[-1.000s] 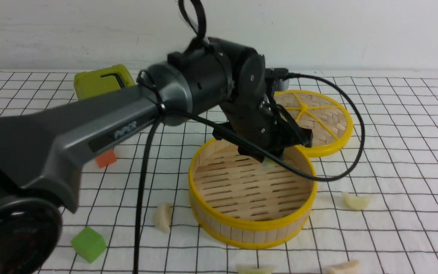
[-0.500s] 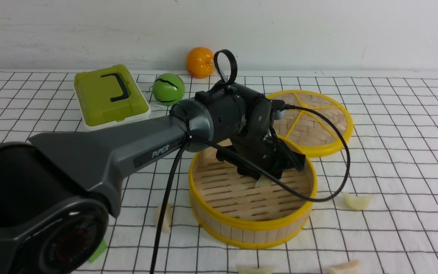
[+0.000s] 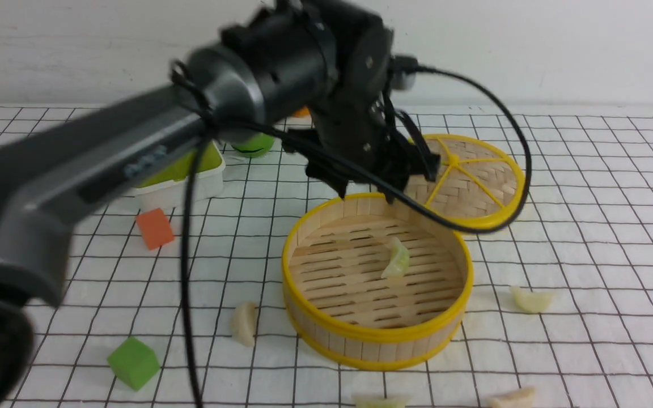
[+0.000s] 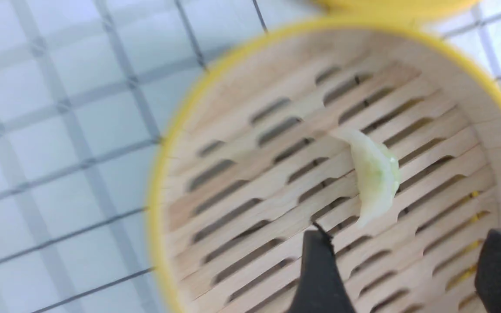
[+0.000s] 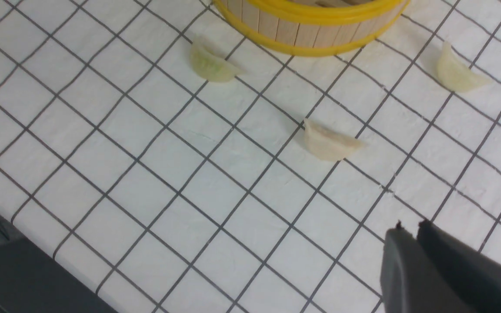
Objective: Put the dumplings into the steamer on the table with the white tablecloth.
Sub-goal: 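Reach for and grasp a dumpling on the table with the left gripper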
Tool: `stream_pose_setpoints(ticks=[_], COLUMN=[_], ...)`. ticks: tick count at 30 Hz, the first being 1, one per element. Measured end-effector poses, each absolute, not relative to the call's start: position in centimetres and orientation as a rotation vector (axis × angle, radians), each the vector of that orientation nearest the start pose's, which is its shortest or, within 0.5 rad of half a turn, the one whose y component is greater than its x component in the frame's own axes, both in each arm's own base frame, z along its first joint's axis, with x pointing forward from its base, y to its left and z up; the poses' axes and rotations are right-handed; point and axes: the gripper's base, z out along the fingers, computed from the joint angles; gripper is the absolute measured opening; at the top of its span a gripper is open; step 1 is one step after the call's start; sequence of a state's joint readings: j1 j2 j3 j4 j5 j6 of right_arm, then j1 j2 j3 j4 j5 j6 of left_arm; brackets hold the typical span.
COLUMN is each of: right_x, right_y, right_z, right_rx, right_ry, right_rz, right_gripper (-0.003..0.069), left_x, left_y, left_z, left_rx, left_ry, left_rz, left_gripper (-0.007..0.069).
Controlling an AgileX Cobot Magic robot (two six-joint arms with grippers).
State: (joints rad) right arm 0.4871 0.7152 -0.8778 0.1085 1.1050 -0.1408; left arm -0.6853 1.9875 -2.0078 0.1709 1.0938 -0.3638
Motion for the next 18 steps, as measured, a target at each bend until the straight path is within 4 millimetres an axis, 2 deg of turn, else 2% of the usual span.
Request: stream_pose_setpoints(ticks=[1, 3, 7, 11, 13, 15, 16, 17, 18], right_x=[9.3, 9.4, 9.4, 9.3, 9.3, 9.2, 9.3, 9.3, 9.3], right_y=[5.9, 6.0, 6.2, 6.5, 6.5, 6.5, 6.5, 6.5, 6.5], right_z=[35.3, 35.4, 35.5, 35.6, 35.6, 35.6, 35.6, 35.6, 35.6], right_rx=[-0.736, -0.729, -0.720, -0.713, -0.711, -0.711, -0.710, -0.710, -0.709], right_ry=[2.317, 2.303, 2.288, 2.289, 2.289, 2.290, 2.288, 2.289, 2.286], right_rz=[0.299, 0.304, 0.332, 0.382, 0.394, 0.397, 0.397, 0.397, 0.398], right_gripper=[0.0043, 0.0043, 0.0047, 0.0050, 0.0051, 0.0051, 0.0051, 0.0051, 0.0051], left_x=[34.6, 33.4, 30.6, 26.6, 24.4, 23.3, 22.6, 22.5, 22.0], left_y=[-26.1, -24.4, -21.4, -18.3, -16.6, -15.8, -15.3, -15.3, -15.1], left_z=[35.7, 37.5, 38.1, 36.5, 35.1, 34.0, 32.7, 32.8, 31.2], left_rx=[0.445, 0.432, 0.379, 0.282, 0.210, 0.148, 0.111, 0.105, 0.076], left_ry=[2.479, 2.456, 2.478, 2.511, 2.525, 2.540, 2.569, 2.564, 2.600], left_rz=[-0.148, -0.078, 0.009, -0.027, -0.065, -0.090, -0.101, -0.108, -0.122], left_gripper=[0.0459, 0.0459, 0.0459, 0.0459, 0.0459, 0.0459, 0.0459, 0.0459, 0.0459])
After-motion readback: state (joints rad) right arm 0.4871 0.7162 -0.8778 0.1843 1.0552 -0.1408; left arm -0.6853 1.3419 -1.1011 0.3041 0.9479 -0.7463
